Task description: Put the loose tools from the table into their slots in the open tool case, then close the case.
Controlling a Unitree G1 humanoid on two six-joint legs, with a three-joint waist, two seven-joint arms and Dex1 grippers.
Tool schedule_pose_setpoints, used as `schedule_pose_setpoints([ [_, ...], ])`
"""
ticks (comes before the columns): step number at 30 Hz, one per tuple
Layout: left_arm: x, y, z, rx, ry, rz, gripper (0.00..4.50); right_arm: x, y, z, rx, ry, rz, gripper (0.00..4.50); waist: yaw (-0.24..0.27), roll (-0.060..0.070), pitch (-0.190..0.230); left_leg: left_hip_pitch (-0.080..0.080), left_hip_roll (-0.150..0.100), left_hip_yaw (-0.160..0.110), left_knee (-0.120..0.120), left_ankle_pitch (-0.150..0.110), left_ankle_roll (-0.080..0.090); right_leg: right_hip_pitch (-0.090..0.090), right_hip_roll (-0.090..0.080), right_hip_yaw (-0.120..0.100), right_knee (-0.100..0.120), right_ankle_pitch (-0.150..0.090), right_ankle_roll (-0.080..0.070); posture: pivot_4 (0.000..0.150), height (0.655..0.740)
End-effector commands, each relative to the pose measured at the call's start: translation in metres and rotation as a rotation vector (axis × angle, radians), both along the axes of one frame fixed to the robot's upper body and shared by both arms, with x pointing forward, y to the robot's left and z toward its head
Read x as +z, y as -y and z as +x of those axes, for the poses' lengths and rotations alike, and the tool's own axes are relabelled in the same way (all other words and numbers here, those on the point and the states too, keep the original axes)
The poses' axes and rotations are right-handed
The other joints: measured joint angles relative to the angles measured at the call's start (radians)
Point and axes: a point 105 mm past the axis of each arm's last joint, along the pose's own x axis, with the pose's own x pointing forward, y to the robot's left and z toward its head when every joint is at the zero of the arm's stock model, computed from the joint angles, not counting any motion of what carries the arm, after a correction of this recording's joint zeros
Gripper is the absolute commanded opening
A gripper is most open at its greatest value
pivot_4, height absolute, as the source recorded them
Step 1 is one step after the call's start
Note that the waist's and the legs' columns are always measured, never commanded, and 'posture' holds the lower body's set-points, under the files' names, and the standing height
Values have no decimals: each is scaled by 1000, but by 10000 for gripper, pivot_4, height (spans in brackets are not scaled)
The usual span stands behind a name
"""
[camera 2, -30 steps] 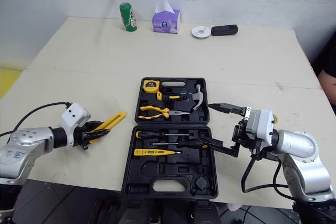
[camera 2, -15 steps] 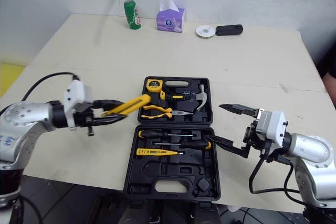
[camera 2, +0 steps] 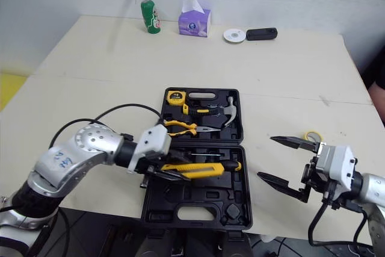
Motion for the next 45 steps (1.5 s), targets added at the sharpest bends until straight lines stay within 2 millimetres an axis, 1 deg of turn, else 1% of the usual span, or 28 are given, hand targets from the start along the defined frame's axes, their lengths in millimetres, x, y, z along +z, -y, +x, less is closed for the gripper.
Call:
schedule_pose_setpoints([
  [1, -2, 13, -9, -55, 24, 17, 12711, 11, -3, -9, 17, 26, -7, 45000, -1, 0, 0, 0, 0, 0, 0, 0, 0, 0, 0, 0, 0, 0, 0, 1500, 7400],
  [5, -11, 23, -10, -59, 2, 72, 12711, 6, -3, -21, 24, -26, -21, 45000, 1, 0, 0, -1, 0, -2, 2, 0, 0, 0, 0, 0, -3, 0, 0, 1500, 7400],
  [8, -18, 26, -11, -51, -2, 100, 12711, -4, -8, -34, 69, -74, -54, 45000, 2, 0, 0, -1, 0, -2, 1, 0, 0, 0, 0, 0, -3, 0, 0, 1500, 7400],
  [10, -24, 25, -11, -49, 6, 130, 12711, -6, -9, -38, 67, -91, -47, 45000, 1, 0, 0, -1, 0, -2, 1, 0, 0, 0, 0, 0, -2, 0, 0, 1500, 7400],
  [13, -27, 27, -15, -48, -13, 130, 12711, -5, -7, -37, 41, -86, -42, 45000, -1, 0, 0, -1, 0, -2, 2, 1, 1, 0, 0, 0, -2, 0, 0, 1500, 7400],
  [15, -30, 29, -13, -27, -5, 137, 12711, -5, -7, -37, 38, -85, -42, 45000, 0, 0, 0, -1, 0, -2, 3, 1, 1, 0, 0, 0, -2, 0, 0, 1500, 7400],
  [20, -39, 26, -7, 3, 31, 207, 12711, -4, -6, -35, 34, -83, -43, 45000, 3, 0, 0, -1, 0, -3, 3, 1, 1, 0, 0, 0, -2, 0, 0, 1500, 7400],
  [27, -38, 24, -1, 34, 58, 224, 12711, -5, -10, -31, 42, -84, -32, 45000, 3, 0, 0, -1, 0, -3, 3, 1, 0, 1, 0, 0, -1, 0, 0, 1500, 7400],
  [32, -39, 17, -3, 52, 45, 242, 12711, -5, -11, -28, 44, -81, -27, 45000, 1, 0, 0, -1, 0, -4, 3, 2, 0, 1, 0, 0, 0, 0, 0, 1500, 7400],
  [39, -38, 19, -3, 74, 47, 230, 12711, -4, -12, -25, 46, -74, -21, 45000, 2, 0, 0, 0, 0, -4, 3, 2, 0, 1, 0, 0, 0, 0, 0, 1500, 7400],
  [41, -38, 19, -4, 68, 45, 221, 23227, -5, -12, -24, 47, -75, -20, 45000, 2, 0, 0, 0, 0, -4, 3, 2, 0, 1, 0, 0, 0, 0, 0, 1500, 7400],
  [42, -38, 20, -5, 62, 42, 214, 26423, -5, -12, -24, 47, -75, -19, 45000, 2, -1, 0, -1, 0, -4, 3, 2, 0, 1, 0, 0, 0, 0, 0, 1500, 7400],
  [44, -37, 21, -6, 48, 46, 207, 36300, -6, -12, -23, 46, -74, -18, 45000, 2, 0, 0, -1, -1, -4, 3, 2, 0, 1, 0, 0, 0, 0, 0, 1500, 7400],
  [45, -36, 22, -5, 54, 52, 199, 40142, -6, -12, -23, 45, -73, -19, 45000, 1, 0, 0, -1, -1, -4, 3, 2, 0, 1, 0, 0, 0, 0, 0, 1500, 7400],
])
